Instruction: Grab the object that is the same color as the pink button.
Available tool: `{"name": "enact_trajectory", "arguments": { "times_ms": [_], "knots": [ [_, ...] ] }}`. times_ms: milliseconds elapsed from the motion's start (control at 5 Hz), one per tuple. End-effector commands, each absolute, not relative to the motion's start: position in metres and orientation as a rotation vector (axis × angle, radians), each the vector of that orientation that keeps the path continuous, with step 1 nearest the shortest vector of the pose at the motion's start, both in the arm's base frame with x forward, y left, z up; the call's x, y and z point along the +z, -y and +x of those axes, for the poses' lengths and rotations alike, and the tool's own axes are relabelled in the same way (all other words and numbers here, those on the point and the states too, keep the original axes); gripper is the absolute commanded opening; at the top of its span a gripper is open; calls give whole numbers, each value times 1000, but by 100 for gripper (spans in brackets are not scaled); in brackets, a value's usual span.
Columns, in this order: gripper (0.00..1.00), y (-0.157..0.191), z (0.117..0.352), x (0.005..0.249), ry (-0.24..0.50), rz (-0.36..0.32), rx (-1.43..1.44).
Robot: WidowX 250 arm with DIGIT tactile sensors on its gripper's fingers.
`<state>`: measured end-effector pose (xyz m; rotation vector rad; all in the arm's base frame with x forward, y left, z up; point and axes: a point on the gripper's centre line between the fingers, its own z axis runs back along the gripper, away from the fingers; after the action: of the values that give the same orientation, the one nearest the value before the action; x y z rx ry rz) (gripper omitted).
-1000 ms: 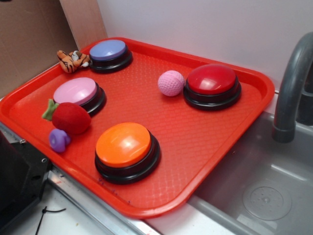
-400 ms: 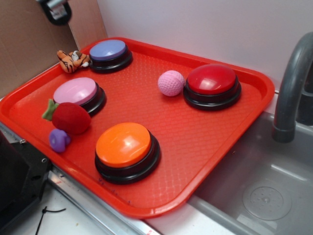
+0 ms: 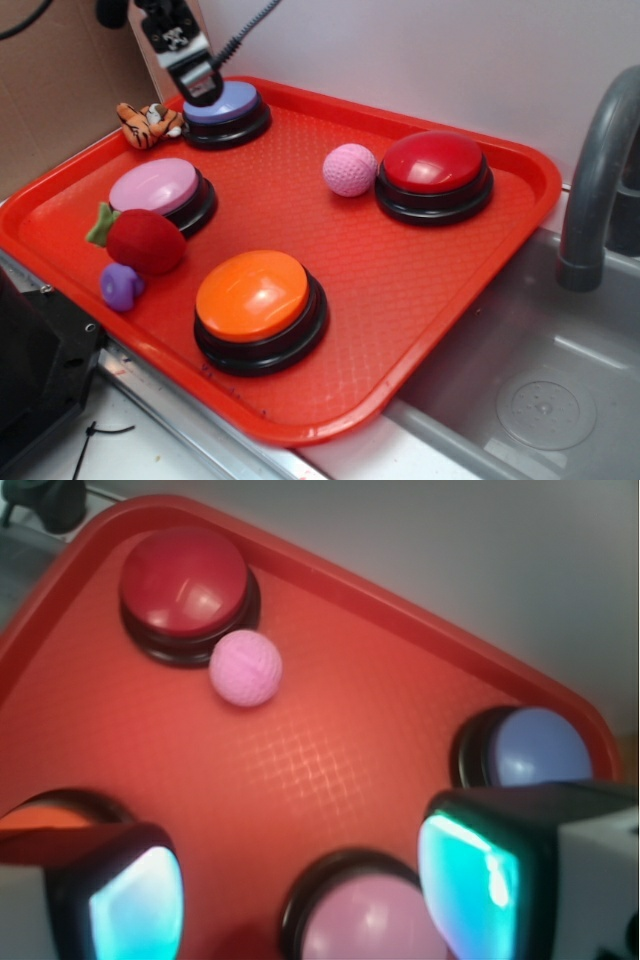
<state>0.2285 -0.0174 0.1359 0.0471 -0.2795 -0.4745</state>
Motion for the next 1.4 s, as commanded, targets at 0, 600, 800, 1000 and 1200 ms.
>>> {"name": "enact_trajectory", "arguments": {
  "times_ms": [0,600,800,1000,1200],
  "knots": [
    [100,36,271,101,351,-4,-630],
    [100,56,302,56,295,-26,-854],
    [100,55,311,46,266,-16,-848],
    [0,57,313,40,258,-2,-867],
    [0,59,310,42,263,-2,-855]
  ]
}}
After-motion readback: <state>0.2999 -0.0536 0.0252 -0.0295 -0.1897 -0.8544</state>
